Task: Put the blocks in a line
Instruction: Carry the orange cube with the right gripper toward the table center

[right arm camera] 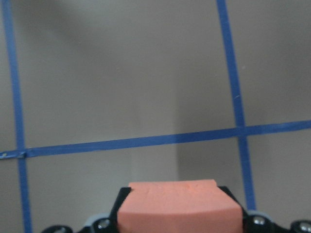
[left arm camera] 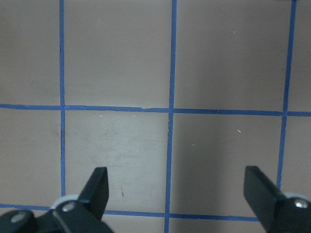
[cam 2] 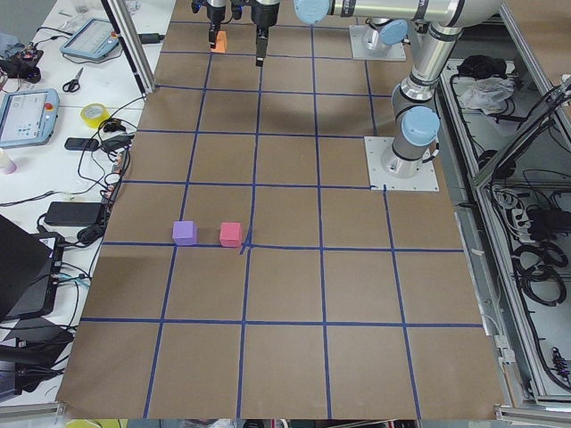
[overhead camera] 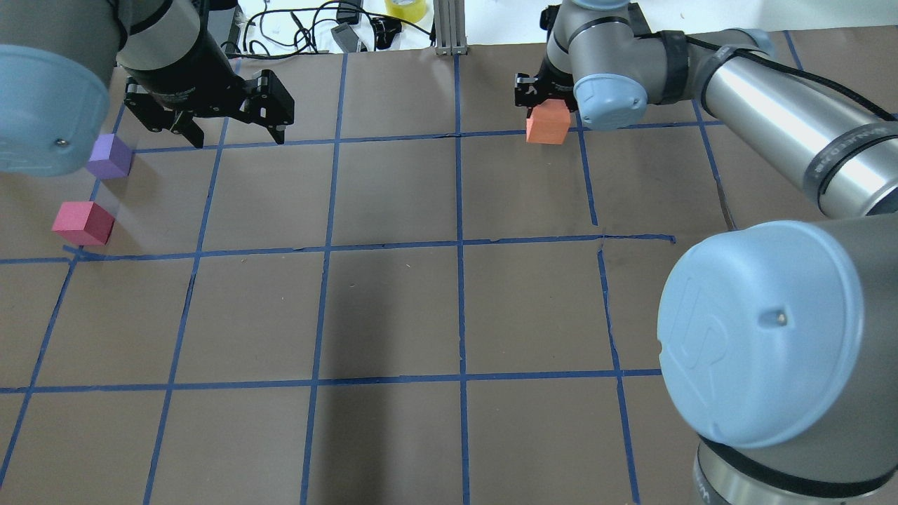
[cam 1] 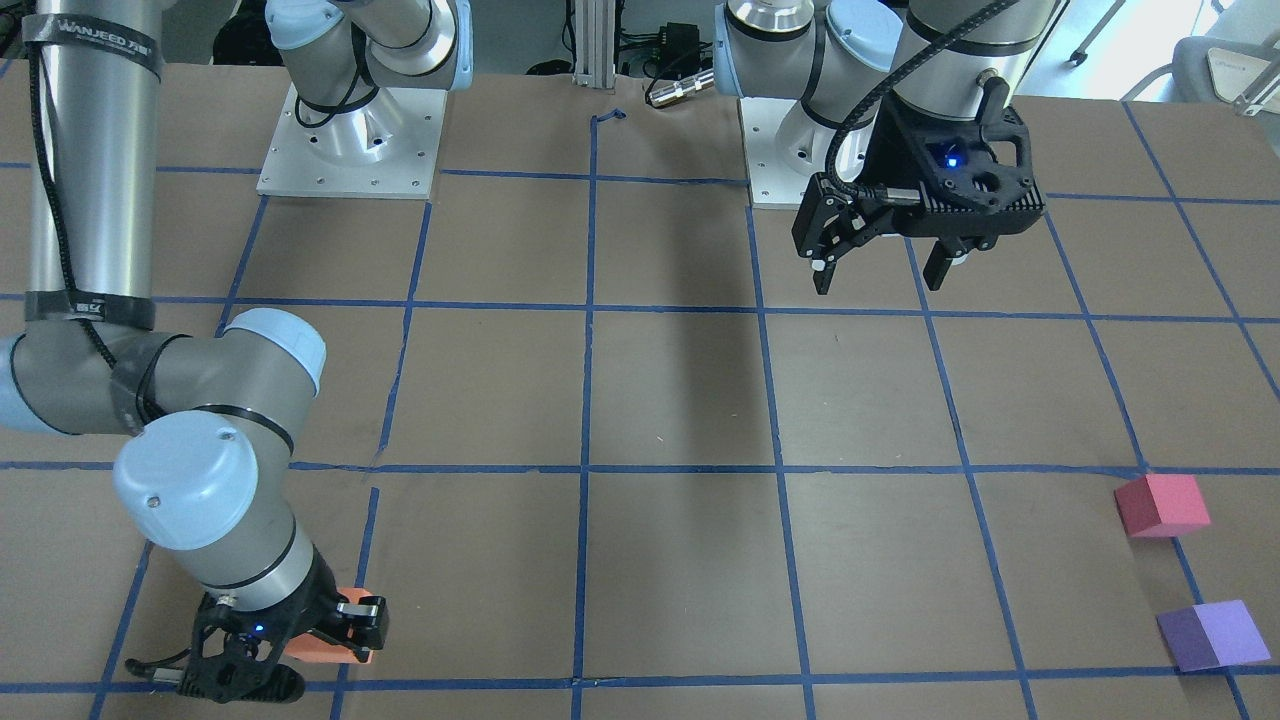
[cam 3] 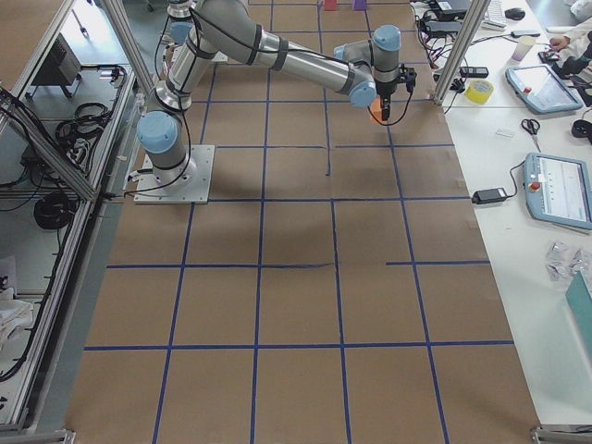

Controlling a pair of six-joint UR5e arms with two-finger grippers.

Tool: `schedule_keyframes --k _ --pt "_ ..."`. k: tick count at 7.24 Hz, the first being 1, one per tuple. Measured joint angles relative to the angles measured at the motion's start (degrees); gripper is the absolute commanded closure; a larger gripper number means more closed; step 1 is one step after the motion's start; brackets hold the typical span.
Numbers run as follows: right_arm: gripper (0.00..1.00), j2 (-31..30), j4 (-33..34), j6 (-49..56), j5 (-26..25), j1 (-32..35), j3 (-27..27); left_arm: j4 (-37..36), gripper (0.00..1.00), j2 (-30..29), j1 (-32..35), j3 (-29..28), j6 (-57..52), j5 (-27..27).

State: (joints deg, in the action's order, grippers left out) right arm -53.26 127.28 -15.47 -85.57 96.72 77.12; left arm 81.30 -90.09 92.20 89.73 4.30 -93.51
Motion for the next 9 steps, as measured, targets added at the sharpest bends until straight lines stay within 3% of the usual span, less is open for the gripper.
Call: schedule_keyframes --k 3,7,8,9 --pt "1.00 1.76 0.92 -13.35 16.03 4.57 -1.92 0.00 0.00 0.00 0.00 0.00 0.06 0.00" --pt "1.00 7.71 9.57 -19.71 24.27 10.27 -2.06 0.00 0.00 -0.11 0.00 0.00 0.13 0.03" --pt "0.66 9.60 12.49 -20.41 25.36 10.49 -2.09 0.00 0.00 -0.06 0.00 0.03 -0.08 -0.04" --pt "0.01 10.45 13.90 -20.79 25.88 10.55 -2.10 0.02 0.00 0.09 0.00 0.06 -0.10 -0.10"
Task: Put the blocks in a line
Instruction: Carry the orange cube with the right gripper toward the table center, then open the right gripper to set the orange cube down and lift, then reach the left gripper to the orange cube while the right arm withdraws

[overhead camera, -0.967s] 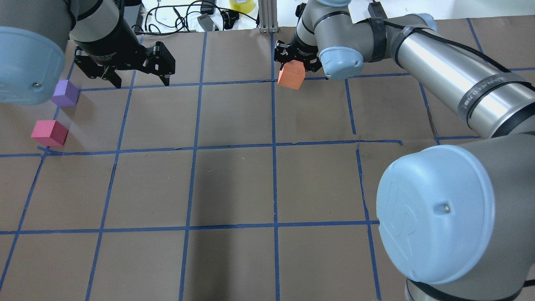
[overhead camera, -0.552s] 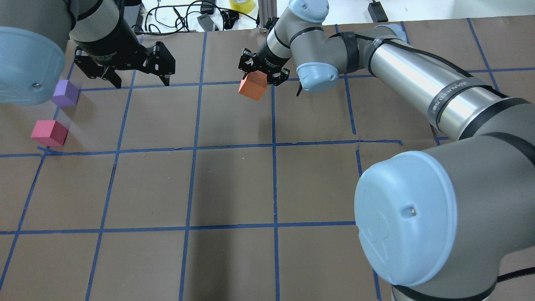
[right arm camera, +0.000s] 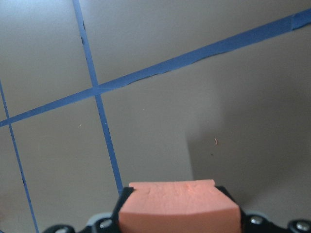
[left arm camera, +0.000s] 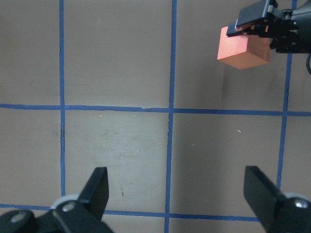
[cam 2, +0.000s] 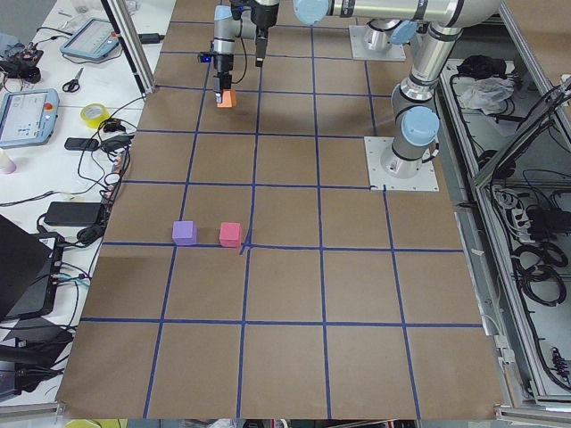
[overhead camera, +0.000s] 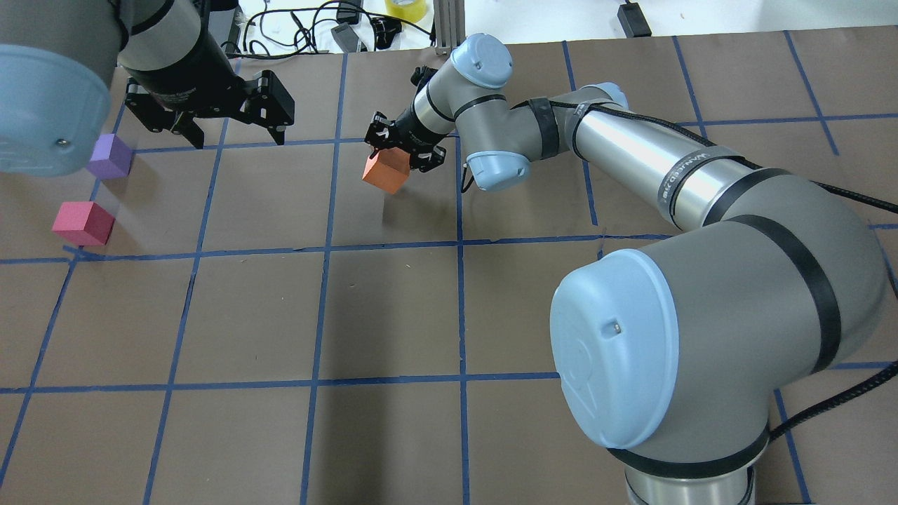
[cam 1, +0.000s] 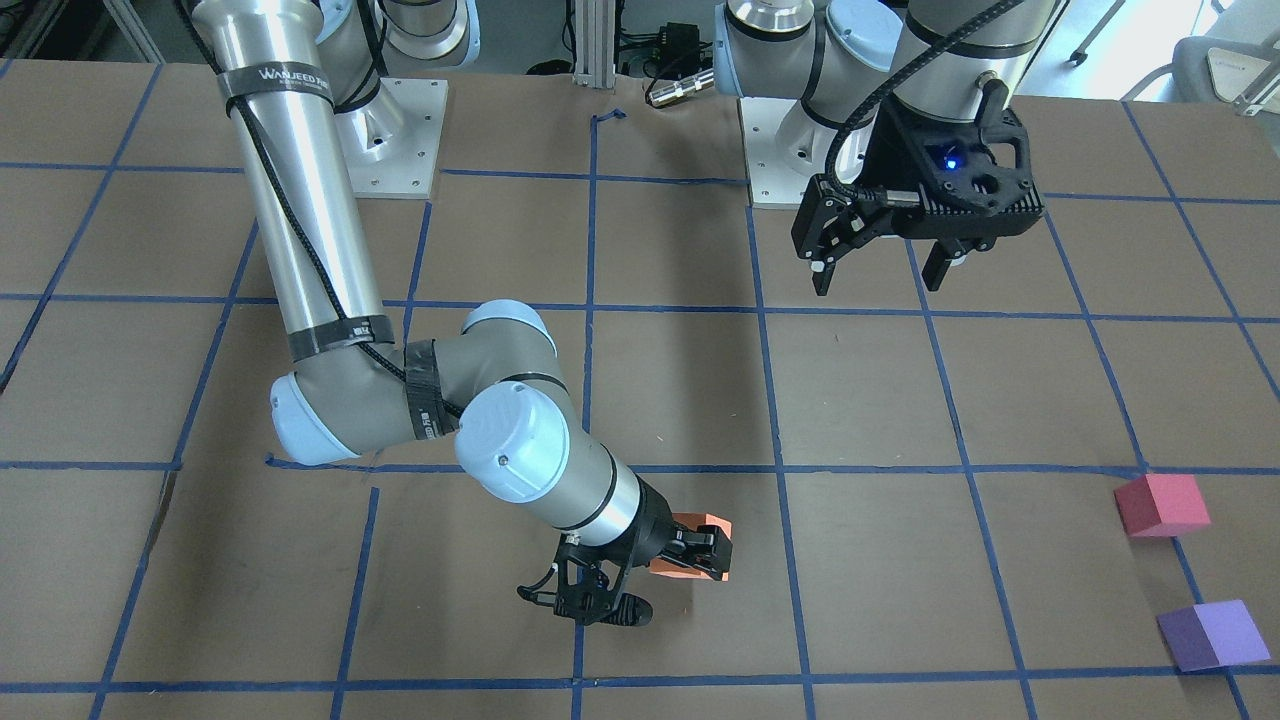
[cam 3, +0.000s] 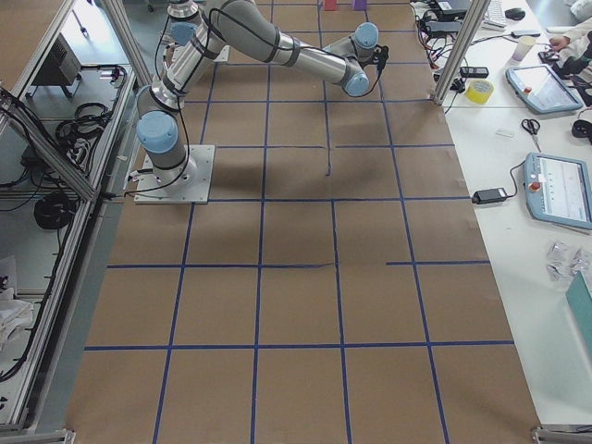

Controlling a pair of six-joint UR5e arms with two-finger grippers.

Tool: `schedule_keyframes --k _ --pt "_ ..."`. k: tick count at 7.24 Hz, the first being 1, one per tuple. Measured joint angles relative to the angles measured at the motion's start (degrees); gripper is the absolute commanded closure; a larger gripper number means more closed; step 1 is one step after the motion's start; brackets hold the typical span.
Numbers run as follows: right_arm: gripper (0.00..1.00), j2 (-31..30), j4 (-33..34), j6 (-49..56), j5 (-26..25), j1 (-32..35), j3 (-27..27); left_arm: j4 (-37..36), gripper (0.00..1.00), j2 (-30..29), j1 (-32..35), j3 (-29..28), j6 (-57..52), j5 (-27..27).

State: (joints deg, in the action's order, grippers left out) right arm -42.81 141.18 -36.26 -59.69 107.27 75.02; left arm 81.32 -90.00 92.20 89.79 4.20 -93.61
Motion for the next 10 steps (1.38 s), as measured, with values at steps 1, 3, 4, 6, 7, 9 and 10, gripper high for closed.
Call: schedule_keyframes --k 1,3,4,6,7,9,10 --pt "0.00 0.22 0.58 -0.10 0.14 0.05 0.01 0.04 0.00 0.20 0.00 0.05 0.03 -0.05" --pt "0.00 0.07 2.56 -0.36 0.25 0.10 0.03 0.06 0.00 0.52 -0.06 0.10 -0.12 -0.19" --pt "0.00 -0.22 3.08 -0.43 0.32 -0.03 0.02 0.07 0.00 0.62 -0.06 0.11 -0.20 -0.26" --pt "0.00 -3.23 1.81 -0.38 -0.25 -1.60 -0.05 0.05 0.00 0.18 -0.06 0.07 -0.38 -0.23" --pt "0.00 -6.22 -1.92 0.25 -0.56 -3.56 0.27 -0.37 0.00 -0.83 -0.10 0.13 -0.41 -0.03" --pt "0.00 -13.53 -13.03 5.75 -4.05 -8.34 1.13 -7.48 0.00 -5.05 -0.16 2.21 -0.23 2.08" --pt "0.00 -17.02 -19.96 12.27 -8.68 -10.30 1.28 -13.14 0.00 -7.77 -0.17 4.36 -0.21 3.27"
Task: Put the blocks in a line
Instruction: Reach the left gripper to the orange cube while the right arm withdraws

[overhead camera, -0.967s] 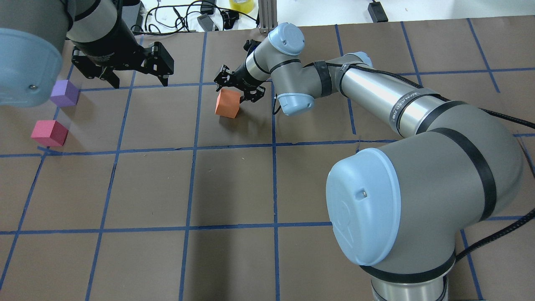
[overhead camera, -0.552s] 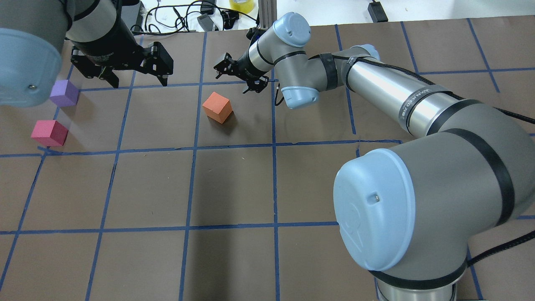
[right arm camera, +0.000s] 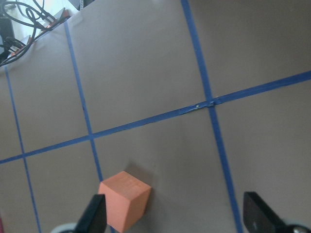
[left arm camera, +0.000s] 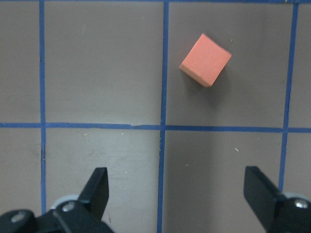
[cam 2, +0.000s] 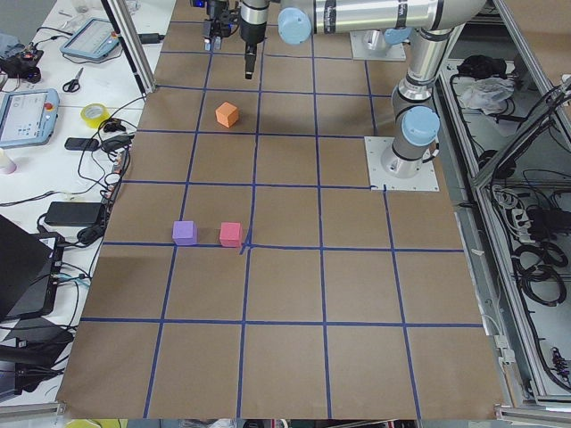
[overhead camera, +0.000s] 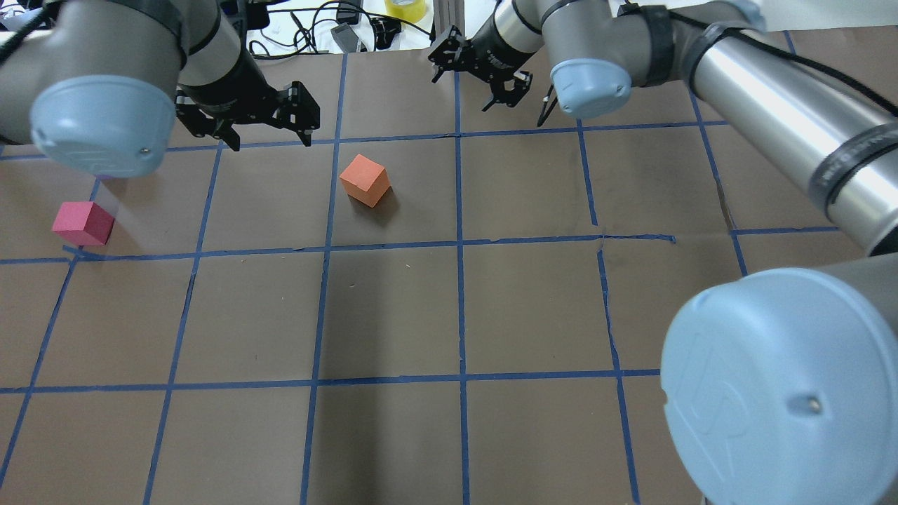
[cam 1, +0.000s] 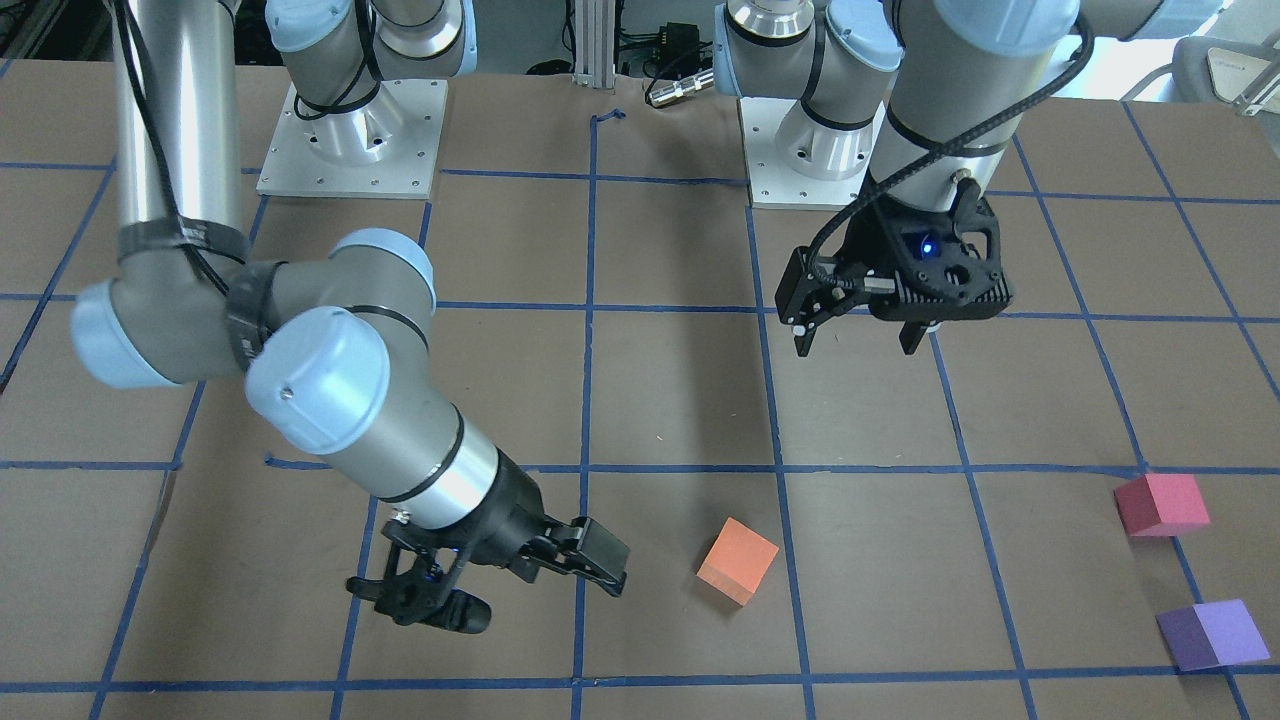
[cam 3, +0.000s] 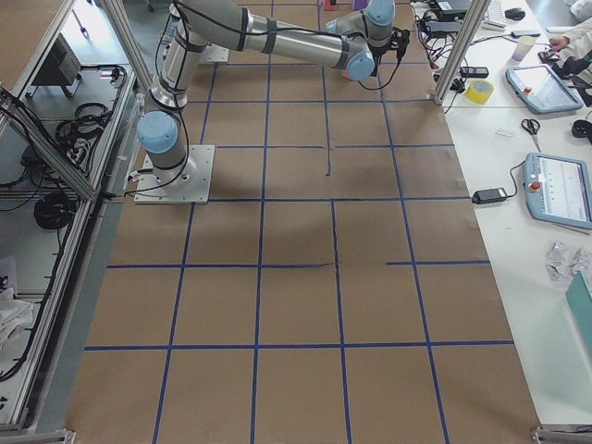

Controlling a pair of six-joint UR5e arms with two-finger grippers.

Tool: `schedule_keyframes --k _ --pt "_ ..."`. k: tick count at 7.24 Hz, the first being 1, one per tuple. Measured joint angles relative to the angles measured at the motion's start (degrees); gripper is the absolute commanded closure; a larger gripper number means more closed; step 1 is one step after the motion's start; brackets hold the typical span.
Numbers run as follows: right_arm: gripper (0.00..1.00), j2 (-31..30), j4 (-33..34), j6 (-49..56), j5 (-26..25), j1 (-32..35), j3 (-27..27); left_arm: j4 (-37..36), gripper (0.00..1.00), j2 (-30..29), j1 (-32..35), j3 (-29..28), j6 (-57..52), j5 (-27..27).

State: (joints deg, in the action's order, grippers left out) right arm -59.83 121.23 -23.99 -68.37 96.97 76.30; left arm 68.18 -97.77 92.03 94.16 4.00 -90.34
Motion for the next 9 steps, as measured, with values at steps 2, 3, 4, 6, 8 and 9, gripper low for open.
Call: schedule_keyframes --k 2,3,4,6,8,9 --pt "0.00 -7.05 -15.33 12.16 -12.69 -1.85 0.46 -10.96 0.00 -6.21 0.01 3.54 0.30 0.65" --pt "0.00 -11.39 -23.01 16.50 -17.17 -2.27 0.83 -13.99 0.00 -9.57 0.12 4.19 0.47 0.68" --pt "0.00 -15.57 -29.53 22.20 -20.22 -3.27 1.04 -16.23 0.00 -12.67 0.25 4.42 0.58 0.71" --pt "0.00 -20.37 -33.80 29.55 -22.92 -6.31 0.65 -20.71 0.00 -17.53 0.85 4.22 2.75 1.41" --pt "0.00 -22.02 -34.56 30.65 -23.48 -7.20 0.62 -21.61 0.00 -19.36 1.86 3.77 -3.86 1.93" --pt "0.00 -22.72 -34.73 30.70 -23.52 -7.22 0.71 -21.53 0.00 -19.80 2.10 3.44 -8.64 2.00"
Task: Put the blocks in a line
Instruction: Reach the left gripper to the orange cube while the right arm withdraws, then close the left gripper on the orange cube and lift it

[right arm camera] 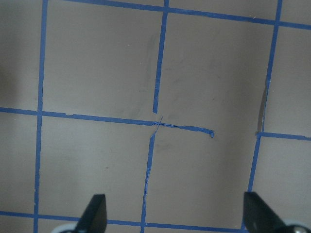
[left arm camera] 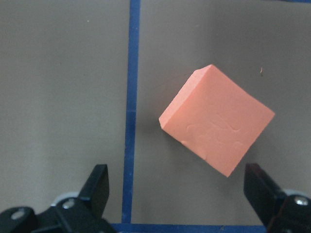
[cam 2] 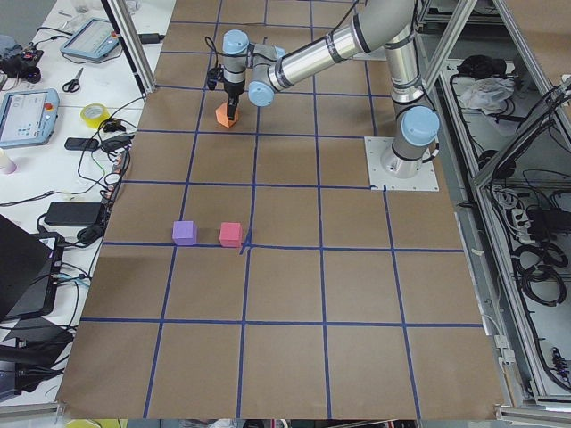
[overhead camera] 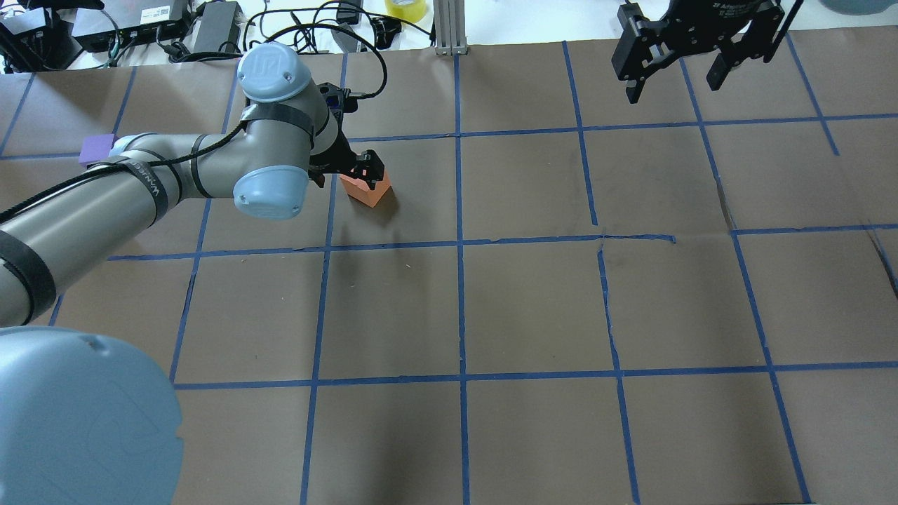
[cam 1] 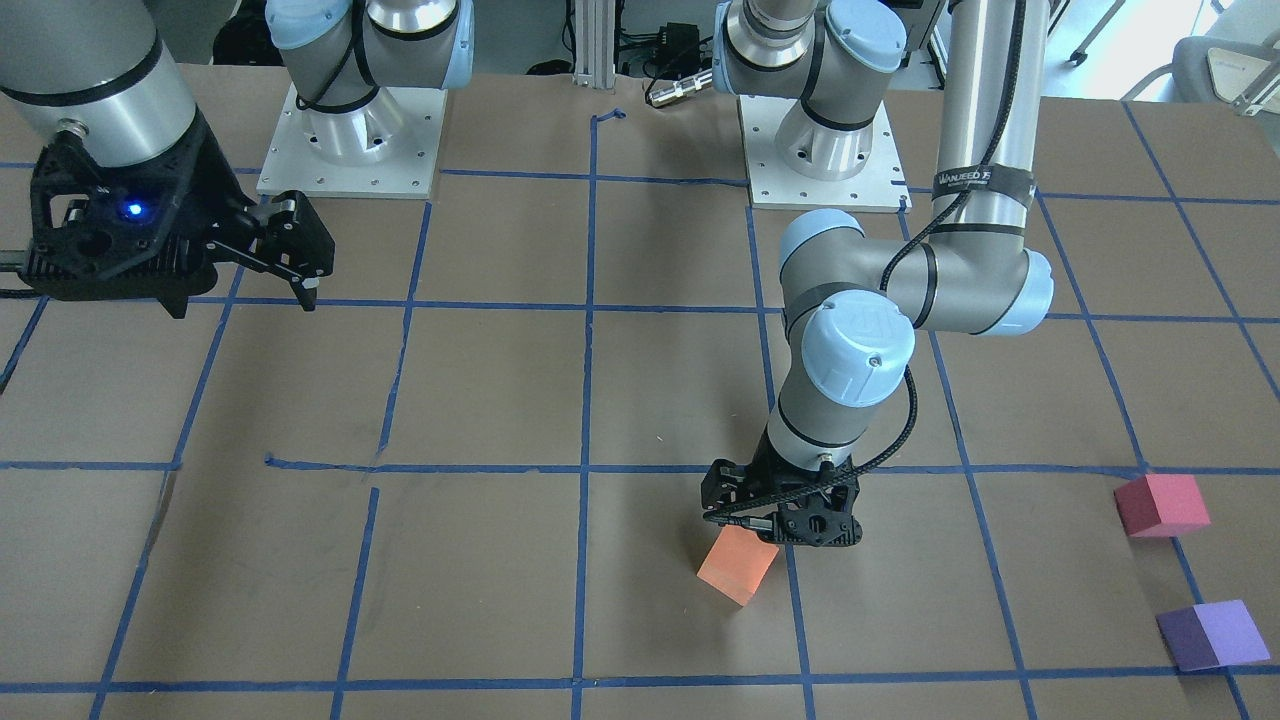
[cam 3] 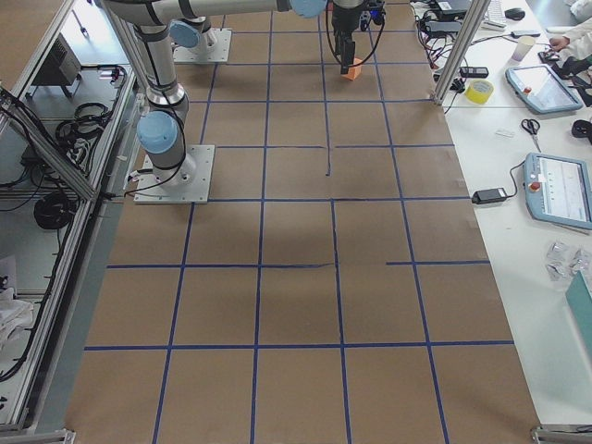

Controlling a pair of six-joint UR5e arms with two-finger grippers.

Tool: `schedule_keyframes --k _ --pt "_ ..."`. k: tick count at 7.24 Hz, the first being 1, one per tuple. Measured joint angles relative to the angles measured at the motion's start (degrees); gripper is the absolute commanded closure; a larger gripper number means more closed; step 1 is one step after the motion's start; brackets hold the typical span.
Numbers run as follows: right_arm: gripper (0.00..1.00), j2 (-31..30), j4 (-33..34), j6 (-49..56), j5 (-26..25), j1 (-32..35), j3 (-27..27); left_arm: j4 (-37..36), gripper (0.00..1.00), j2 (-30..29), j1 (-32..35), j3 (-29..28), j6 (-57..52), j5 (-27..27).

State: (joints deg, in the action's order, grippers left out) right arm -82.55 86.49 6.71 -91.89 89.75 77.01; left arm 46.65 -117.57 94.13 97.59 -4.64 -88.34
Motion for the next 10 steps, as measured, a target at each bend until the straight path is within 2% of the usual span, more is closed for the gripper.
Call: schedule_keyframes --k 3,5,10 --pt "0.00 -2.14 -1.76 0.02 0.18 -0.03 0.31 -0.25 0.00 -1.69 1.27 -0.90 -13.85 0.11" --pt "0.00 -2.77 -2.24 -2.53 0.48 0.31 0.57 0.29 0.00 -3.25 1.38 -3.70 -21.07 -0.43" --pt "0.00 -3.71 -2.20 -4.82 -0.38 2.41 4.58 0.67 0.00 -6.41 1.41 -4.98 -22.79 -0.61"
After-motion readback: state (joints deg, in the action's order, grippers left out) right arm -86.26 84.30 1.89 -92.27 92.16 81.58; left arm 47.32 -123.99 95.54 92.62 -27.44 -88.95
